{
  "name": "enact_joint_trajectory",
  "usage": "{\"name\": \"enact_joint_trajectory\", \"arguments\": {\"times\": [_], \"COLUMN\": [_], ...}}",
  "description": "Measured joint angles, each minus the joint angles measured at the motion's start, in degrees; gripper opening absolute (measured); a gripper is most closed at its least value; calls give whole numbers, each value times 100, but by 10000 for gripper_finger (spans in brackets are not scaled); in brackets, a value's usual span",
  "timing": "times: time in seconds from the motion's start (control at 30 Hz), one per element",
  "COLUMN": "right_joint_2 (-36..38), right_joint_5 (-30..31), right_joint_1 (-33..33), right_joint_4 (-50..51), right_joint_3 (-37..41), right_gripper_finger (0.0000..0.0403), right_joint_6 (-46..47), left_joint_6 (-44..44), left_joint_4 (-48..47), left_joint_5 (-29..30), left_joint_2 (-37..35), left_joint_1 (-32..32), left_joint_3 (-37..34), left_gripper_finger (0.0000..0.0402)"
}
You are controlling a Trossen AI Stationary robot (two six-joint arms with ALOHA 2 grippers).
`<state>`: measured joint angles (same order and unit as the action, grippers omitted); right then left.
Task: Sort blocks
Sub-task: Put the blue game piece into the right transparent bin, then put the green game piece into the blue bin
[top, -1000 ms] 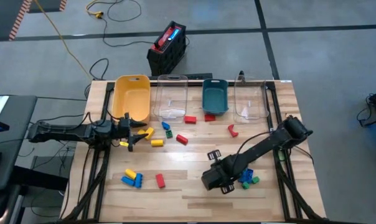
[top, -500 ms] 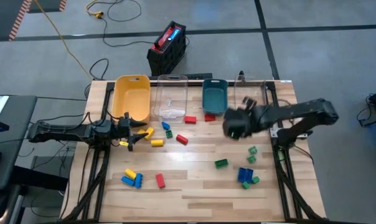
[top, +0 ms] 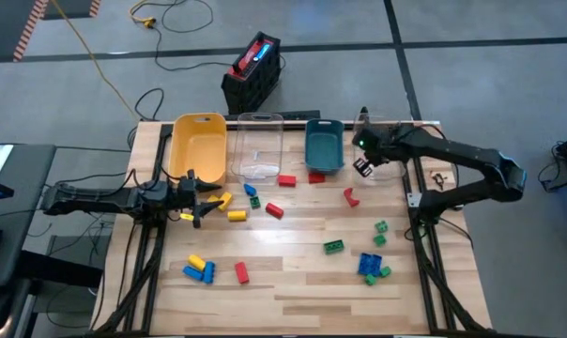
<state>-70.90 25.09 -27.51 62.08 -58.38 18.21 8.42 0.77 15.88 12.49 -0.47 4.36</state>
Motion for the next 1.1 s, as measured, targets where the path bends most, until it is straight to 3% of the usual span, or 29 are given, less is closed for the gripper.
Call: {"name": "enact_joint_trajectory", "arguments": {"times": [0.3,0.53,0.67,0.83,1.1], "right_joint_2": [-145,62,403,731,318], "right_joint_5": [-561,-569,-524,38,468], "right_joint_1": [-371,-71,713,2072,4468], "right_joint_4": [-205,231,31,-243,-446], "right_joint_3": [163,-44,-201,-233,-235], "right_gripper_finger": [187,202,202,203,203], "right_joint_6": [-225,-183,-53,342,1375], "left_joint_6": [15,-6,-38,-43,25], "left_joint_4": [-12,-1,0,-1,-13], "left_joint_5": [-1,-2,0,11,22], "left_joint_2": [-1,-1,-1,0,0], "left_joint_1": [0,0,0,0,0], "left_joint_3": [0,0,1,2,2], "left_gripper_finger": [248,248,248,248,248]}}
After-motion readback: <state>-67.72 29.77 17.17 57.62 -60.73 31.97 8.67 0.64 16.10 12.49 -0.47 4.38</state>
